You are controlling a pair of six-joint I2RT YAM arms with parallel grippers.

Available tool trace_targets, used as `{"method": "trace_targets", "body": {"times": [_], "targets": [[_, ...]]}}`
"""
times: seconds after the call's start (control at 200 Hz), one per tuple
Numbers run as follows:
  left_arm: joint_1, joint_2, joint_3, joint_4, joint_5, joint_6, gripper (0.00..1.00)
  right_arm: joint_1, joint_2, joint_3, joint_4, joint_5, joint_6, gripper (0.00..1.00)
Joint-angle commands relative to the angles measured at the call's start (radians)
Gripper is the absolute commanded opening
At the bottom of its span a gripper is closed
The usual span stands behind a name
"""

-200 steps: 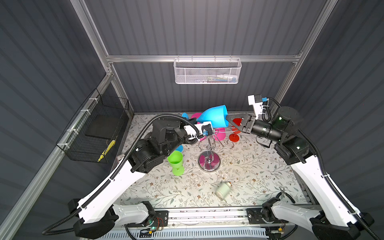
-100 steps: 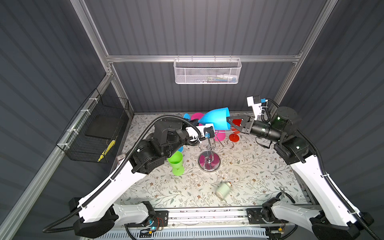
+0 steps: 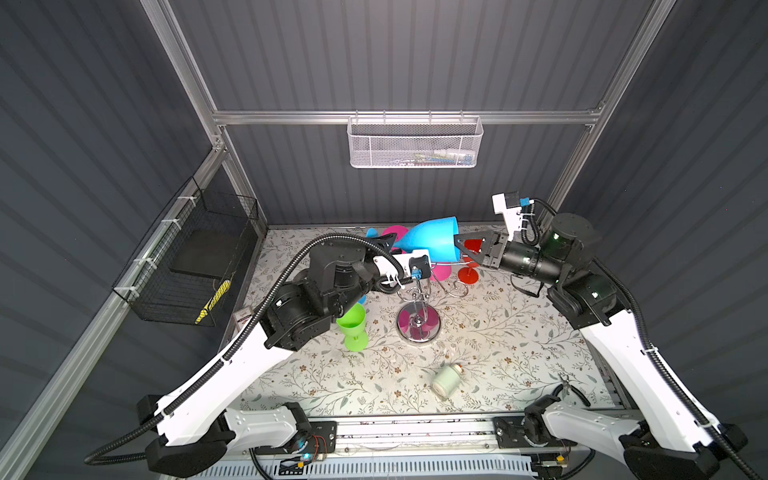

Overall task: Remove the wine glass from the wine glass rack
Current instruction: 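Grasp the blue glass's bowl rim with the right gripper, then carry the blue glass away and lower it upright onto the table with the right gripper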

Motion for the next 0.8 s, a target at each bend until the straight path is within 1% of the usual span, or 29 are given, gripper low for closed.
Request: {"method": "trace_targets", "body": {"times": [0.0, 0.085, 0.27, 0.38, 0.485, 0.59, 0.7, 0.72, 0.795], "targets": [[-0.005, -0.025, -0.011, 0.016, 0.000, 0.045, 0.50, 0.003, -0.003, 0.027, 0.033, -0.016, 0.001, 0.00], [-0.005, -0.032, -0.016, 0.025, 0.005, 0.045, 0.59, 0.003, -0.003, 0.027, 0.037, -0.014, 0.004, 0.00], [-0.003, -0.049, -0.017, 0.027, 0.016, 0.027, 0.73, 0.002, -0.003, 0.028, 0.061, 0.001, 0.008, 0.00], [-0.004, -0.062, -0.023, 0.027, 0.020, 0.016, 0.80, 0.001, -0.003, 0.032, 0.075, 0.020, 0.005, 0.00], [-0.005, -0.082, -0.024, 0.038, 0.036, -0.019, 0.82, -0.005, -0.003, 0.059, 0.071, 0.074, -0.026, 0.00], [-0.006, -0.117, -0.035, 0.066, 0.053, -0.060, 0.84, -0.027, -0.004, 0.100, 0.055, 0.173, -0.089, 0.00], [-0.005, -0.152, -0.044, 0.081, 0.064, -0.099, 0.85, -0.075, -0.013, 0.150, 0.018, 0.294, -0.157, 0.00], [-0.006, -0.157, -0.046, 0.082, 0.064, -0.105, 0.85, -0.082, -0.017, 0.159, 0.007, 0.355, -0.173, 0.00], [-0.005, -0.174, -0.052, 0.078, 0.064, -0.121, 0.86, -0.104, -0.033, 0.181, -0.028, 0.502, -0.249, 0.00]]}}
